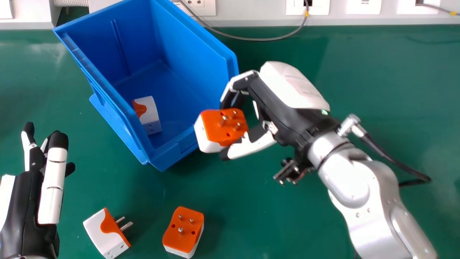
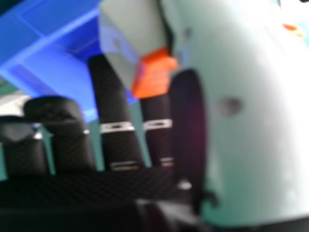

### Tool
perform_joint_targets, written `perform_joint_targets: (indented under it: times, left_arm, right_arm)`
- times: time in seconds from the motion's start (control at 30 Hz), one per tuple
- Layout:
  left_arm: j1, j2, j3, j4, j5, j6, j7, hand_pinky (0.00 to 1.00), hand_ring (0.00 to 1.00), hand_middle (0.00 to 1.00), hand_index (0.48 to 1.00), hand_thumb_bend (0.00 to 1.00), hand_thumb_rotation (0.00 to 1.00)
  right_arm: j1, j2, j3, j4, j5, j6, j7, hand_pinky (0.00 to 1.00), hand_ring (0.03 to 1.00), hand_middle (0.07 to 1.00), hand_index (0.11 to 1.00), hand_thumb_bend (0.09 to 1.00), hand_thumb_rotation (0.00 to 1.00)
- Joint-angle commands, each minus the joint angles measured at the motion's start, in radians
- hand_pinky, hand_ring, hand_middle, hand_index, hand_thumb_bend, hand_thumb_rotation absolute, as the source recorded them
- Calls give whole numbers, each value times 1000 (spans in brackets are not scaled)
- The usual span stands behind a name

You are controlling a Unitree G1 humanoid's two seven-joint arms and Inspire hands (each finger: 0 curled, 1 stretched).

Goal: Pick all objects and put in blue box

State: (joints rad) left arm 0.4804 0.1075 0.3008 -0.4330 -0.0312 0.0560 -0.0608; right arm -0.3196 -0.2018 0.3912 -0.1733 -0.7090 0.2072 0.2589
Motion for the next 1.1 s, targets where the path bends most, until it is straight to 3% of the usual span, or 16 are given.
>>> perform_joint_targets:
  times: [0.0,0.2,0.57,0.93,1.07]
  left_arm:
    - [0,6,4,-13,4,-13,3,873,948,962,1000,614,1000]
    - [6,4,2,-23,6,-6,4,874,948,962,1000,612,1000]
    - [41,-7,-9,-55,16,0,10,874,949,961,1000,604,1000]
    - [76,-32,-37,-104,33,10,24,874,950,958,1000,601,1000]
    - [90,-37,-52,-127,43,14,29,874,950,958,1000,606,1000]
  right_arm:
    - [-64,17,0,14,-5,-20,-30,40,81,462,473,516,0]
    - [-192,67,18,176,-12,-23,-85,39,82,455,473,516,0]
    - [-500,218,75,570,-35,16,-207,54,98,444,473,514,0]
    - [-792,359,105,1030,-7,-30,-341,86,134,441,481,516,0]
    - [-899,398,101,1198,18,-78,-372,95,146,448,477,516,0]
